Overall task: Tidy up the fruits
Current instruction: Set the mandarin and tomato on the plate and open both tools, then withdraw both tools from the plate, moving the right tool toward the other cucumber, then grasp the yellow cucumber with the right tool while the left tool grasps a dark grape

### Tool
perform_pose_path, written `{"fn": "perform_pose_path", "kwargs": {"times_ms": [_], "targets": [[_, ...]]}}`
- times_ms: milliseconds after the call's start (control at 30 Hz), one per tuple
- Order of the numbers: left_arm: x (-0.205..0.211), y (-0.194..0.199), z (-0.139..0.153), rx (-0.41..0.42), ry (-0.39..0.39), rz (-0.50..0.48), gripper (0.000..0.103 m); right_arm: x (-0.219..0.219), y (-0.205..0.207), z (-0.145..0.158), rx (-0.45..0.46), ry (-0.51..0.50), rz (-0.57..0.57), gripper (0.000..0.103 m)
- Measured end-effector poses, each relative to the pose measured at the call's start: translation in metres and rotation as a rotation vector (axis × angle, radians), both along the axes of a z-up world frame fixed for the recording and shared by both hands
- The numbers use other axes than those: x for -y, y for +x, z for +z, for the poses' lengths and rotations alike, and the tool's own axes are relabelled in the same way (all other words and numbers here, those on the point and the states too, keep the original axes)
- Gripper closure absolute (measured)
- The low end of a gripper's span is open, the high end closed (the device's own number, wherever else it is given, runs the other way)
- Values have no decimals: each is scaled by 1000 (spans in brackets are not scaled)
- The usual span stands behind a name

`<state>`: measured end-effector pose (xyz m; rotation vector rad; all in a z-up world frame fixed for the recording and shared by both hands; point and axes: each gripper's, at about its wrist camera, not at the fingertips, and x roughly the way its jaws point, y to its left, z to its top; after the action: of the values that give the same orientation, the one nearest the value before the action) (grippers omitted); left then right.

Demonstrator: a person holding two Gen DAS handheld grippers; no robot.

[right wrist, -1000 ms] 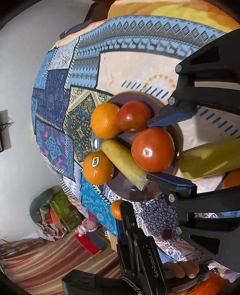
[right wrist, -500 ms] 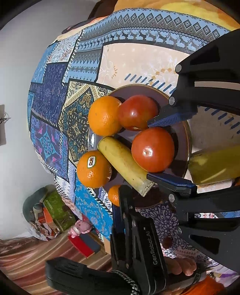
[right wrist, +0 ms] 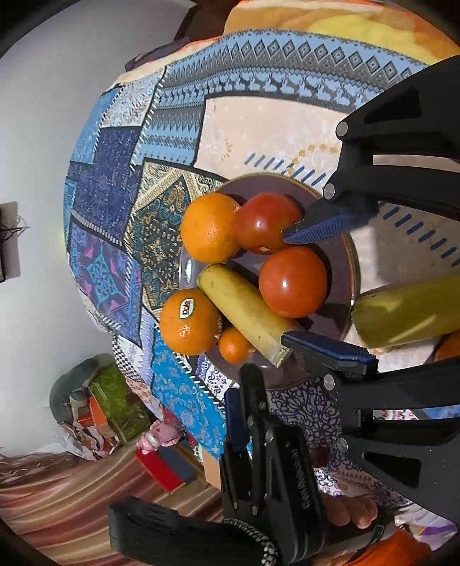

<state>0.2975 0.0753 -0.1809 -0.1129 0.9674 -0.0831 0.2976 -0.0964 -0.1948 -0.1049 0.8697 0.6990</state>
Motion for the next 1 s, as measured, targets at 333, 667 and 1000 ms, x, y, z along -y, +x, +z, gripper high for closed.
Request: {"fn": "perform_pose_path", "kwargs": {"times_ms": [333, 667, 1000], "targets": [[-18, -46, 42, 82, 0, 51, 57, 25, -22, 17, 25, 18, -27, 55], [-44, -91, 32, 41, -11, 122, 55, 34, -46, -7, -57, -16, -10, 55], [-50, -118, -6, -46, -24, 140, 55, 17, -41, -32, -136, -54, 31, 55]]}}
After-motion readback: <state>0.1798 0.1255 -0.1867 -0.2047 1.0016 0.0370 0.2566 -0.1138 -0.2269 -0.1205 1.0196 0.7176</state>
